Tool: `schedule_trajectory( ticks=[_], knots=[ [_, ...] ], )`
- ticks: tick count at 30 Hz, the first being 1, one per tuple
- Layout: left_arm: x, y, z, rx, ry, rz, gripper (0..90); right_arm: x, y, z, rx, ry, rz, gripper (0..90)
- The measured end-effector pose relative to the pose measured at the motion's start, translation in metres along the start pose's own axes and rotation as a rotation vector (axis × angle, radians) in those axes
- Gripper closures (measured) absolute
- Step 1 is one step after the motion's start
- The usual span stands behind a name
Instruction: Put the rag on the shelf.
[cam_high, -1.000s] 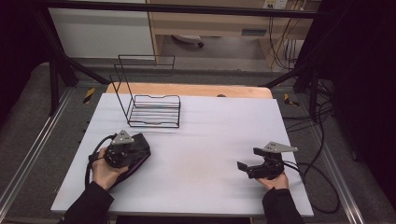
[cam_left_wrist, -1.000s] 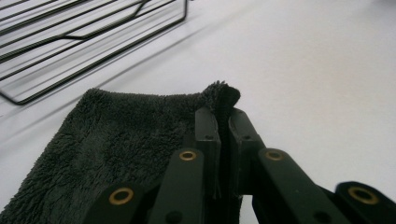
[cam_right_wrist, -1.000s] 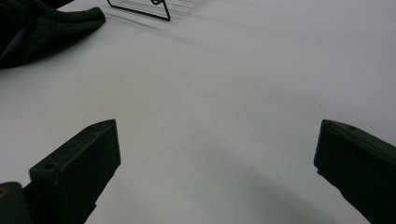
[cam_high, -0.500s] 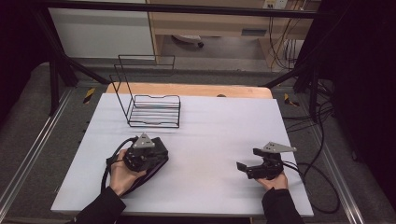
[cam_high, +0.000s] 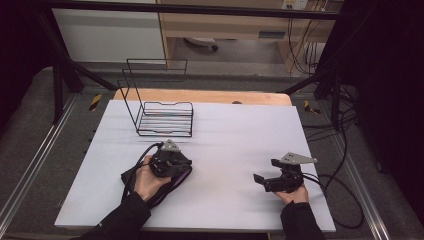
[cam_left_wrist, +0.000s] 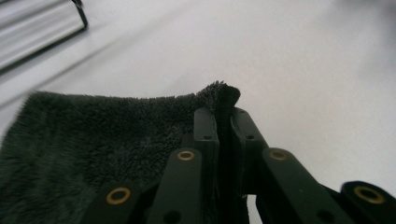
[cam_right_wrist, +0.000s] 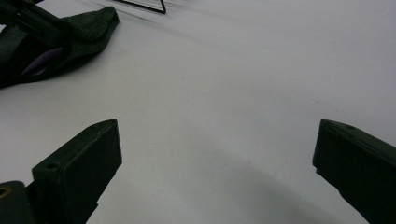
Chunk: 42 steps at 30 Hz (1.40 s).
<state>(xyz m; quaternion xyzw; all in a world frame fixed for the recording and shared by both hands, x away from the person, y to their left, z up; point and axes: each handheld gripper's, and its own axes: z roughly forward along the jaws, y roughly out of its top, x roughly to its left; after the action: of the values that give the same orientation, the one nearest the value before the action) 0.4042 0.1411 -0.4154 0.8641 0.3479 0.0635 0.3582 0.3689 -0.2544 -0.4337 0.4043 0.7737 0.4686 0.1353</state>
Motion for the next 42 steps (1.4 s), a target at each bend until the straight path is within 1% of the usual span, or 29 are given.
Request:
schedule_trajectory(
  ticks=[1,2,3,4,5,6,8,11,13,14,18,19,20,21,22,24,25,26,28,30,33,34,35,36,37,38,42],
  knots=[
    [0.000,-0.001,0.002,0.004,-0.004,0.002,79.5,0.000,0.000,0.000,-0.001,-0.004,-0.006,1.8],
    [-0.001,-0.001,0.003,0.007,-0.008,0.014,75.0,0.001,0.000,0.000,0.000,-0.008,-0.009,1.8],
    [-0.002,-0.001,0.002,0.010,-0.008,0.020,72.4,0.002,0.001,0.000,0.001,-0.009,-0.011,1.8],
    [-0.003,-0.001,0.001,0.005,-0.015,0.023,72.4,0.002,0.001,0.000,0.001,-0.009,-0.011,1.8],
    [-0.004,-0.001,-0.002,-0.002,-0.020,0.032,68.4,0.002,0.001,0.001,0.000,-0.013,-0.015,1.9],
    [-0.005,-0.002,-0.007,-0.006,-0.015,0.040,63.0,0.003,0.001,0.001,0.002,-0.013,-0.016,2.1],
    [-0.006,-0.005,-0.017,-0.006,-0.007,0.057,55.7,0.005,0.001,0.002,0.003,-0.014,-0.021,2.4],
    [-0.004,-0.015,-0.035,-0.012,0.023,0.080,48.2,0.009,0.002,0.005,0.003,-0.012,-0.032,3.1],
    [0.001,-0.025,-0.046,-0.013,0.042,0.071,41.7,0.012,0.003,0.008,0.003,-0.006,-0.031,3.8],
    [0.005,-0.031,-0.051,-0.013,0.051,0.063,37.5,0.016,0.005,0.011,0.010,0.001,-0.036,4.6],
    [0.021,-0.056,-0.069,-0.014,0.086,0.015,34.4,0.024,0.008,0.016,0.025,-0.001,-0.038,5.4],
    [0.025,-0.062,-0.073,-0.016,0.098,0.007,33.3,0.029,0.010,0.020,0.021,0.011,-0.032,6.8],
    [0.030,-0.067,-0.077,-0.021,0.112,-0.002,33.3,0.029,0.010,0.020,0.021,0.011,-0.032,6.8],
    [0.034,-0.073,-0.080,-0.024,0.127,-0.012,31.0,0.034,0.013,0.024,0.022,0.018,-0.037,7.8],
    [0.040,-0.077,-0.084,-0.031,0.139,-0.022,31.0,0.034,0.013,0.024,0.022,0.018,-0.037,7.8],
    [0.051,-0.085,-0.090,-0.052,0.158,-0.061,30.3,0.040,0.016,0.029,0.029,0.023,-0.034,9.5],
    [0.057,-0.088,-0.093,-0.056,0.173,-0.075,30.3,0.046,0.019,0.034,0.032,0.033,-0.037,10.9],
    [0.063,-0.090,-0.095,-0.055,0.191,-0.079,30.3,0.046,0.019,0.034,0.032,0.033,-0.037,10.9],
    [0.074,-0.092,-0.098,-0.058,0.203,-0.104,31.4,0.053,0.023,0.040,0.044,0.038,-0.045,12.1],
    [0.084,-0.095,-0.098,-0.057,0.210,-0.129,34.4,0.060,0.028,0.047,0.047,0.046,-0.054,14.4],
    [0.094,-0.101,-0.095,-0.032,0.195,-0.164,38.9,0.073,0.036,0.060,0.047,0.067,-0.060,16.8],
    [0.096,-0.103,-0.093,-0.020,0.193,-0.167,42.1,0.077,0.039,0.065,0.046,0.076,-0.057,17.6],
    [0.098,-0.105,-0.091,-0.009,0.194,-0.162,43.1,0.085,0.045,0.076,0.044,0.095,-0.057,20.9],
    [0.099,-0.106,-0.091,-0.003,0.192,-0.160,43.1,0.085,0.045,0.076,0.044,0.095,-0.057,20.9],
    [0.100,-0.107,-0.090,-0.005,0.183,-0.169,43.8,0.094,0.050,0.088,0.052,0.104,-0.052,22.3],
    [0.102,-0.108,-0.090,-0.008,0.174,-0.176,43.8,0.094,0.050,0.088,0.052,0.104,-0.052,22.3],
    [0.103,-0.112,-0.093,0.000,0.143,-0.185,49.6,0.108,0.058,0.112,0.071,0.096,-0.034,27.4]
  ],
)
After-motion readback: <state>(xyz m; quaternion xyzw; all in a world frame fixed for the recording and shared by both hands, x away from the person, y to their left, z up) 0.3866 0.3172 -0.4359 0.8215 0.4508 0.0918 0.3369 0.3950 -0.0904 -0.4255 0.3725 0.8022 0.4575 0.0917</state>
